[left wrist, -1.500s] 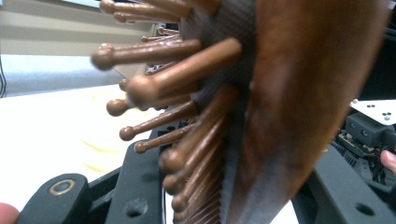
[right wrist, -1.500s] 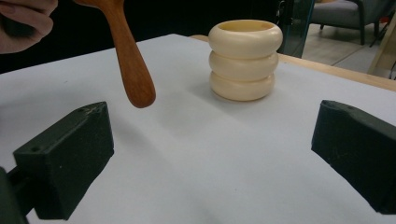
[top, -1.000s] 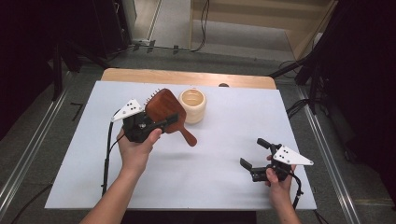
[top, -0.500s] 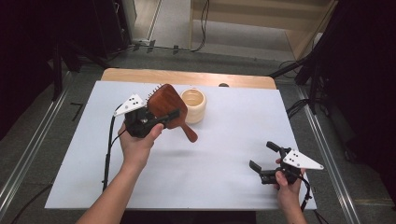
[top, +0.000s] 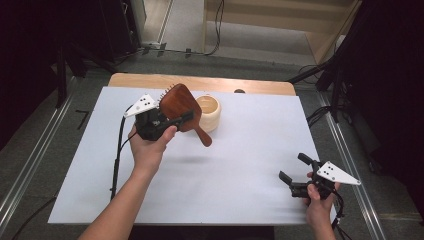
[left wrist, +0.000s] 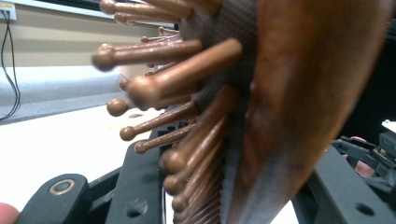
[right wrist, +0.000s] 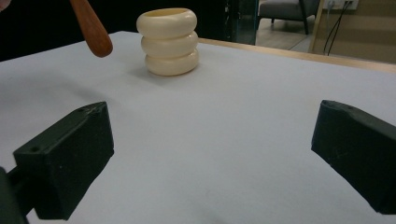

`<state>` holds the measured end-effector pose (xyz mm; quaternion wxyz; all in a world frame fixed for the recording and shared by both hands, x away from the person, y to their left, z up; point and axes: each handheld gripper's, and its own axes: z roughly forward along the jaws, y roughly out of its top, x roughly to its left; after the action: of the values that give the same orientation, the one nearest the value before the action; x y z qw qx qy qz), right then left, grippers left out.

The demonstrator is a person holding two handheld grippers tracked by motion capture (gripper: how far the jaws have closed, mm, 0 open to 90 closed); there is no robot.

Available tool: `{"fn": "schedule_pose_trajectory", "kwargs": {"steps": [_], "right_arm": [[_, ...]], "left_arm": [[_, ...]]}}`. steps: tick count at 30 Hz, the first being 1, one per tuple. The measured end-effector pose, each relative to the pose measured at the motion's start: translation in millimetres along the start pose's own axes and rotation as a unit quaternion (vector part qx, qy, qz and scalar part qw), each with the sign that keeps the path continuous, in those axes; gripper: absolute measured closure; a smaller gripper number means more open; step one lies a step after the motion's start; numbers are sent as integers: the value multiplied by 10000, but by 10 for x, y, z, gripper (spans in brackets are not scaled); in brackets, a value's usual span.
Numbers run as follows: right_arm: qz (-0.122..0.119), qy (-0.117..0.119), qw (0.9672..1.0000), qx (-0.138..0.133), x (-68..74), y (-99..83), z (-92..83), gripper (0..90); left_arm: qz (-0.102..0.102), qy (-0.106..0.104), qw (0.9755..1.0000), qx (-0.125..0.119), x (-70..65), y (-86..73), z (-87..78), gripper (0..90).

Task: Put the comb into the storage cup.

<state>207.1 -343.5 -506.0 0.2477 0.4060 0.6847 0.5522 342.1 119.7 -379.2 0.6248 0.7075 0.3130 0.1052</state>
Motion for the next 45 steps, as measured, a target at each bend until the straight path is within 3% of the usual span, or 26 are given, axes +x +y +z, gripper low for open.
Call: {"fn": "schedule_pose_trajectory", "kwargs": {"steps": [3,10,45], "right_arm": [[-87,-30,10000,17,-2,-14,6,0],[23,-48,10000,-12,-9,-46,-4,0],[-72,77,9998,147,48,-80,61,0]], "left_arm": [[-14,13,10000,-28,20,22,15,597],[-24,58,9999,-79,61,96,27,597],[-48,178,9996,-211,232,312,176,597]]}}
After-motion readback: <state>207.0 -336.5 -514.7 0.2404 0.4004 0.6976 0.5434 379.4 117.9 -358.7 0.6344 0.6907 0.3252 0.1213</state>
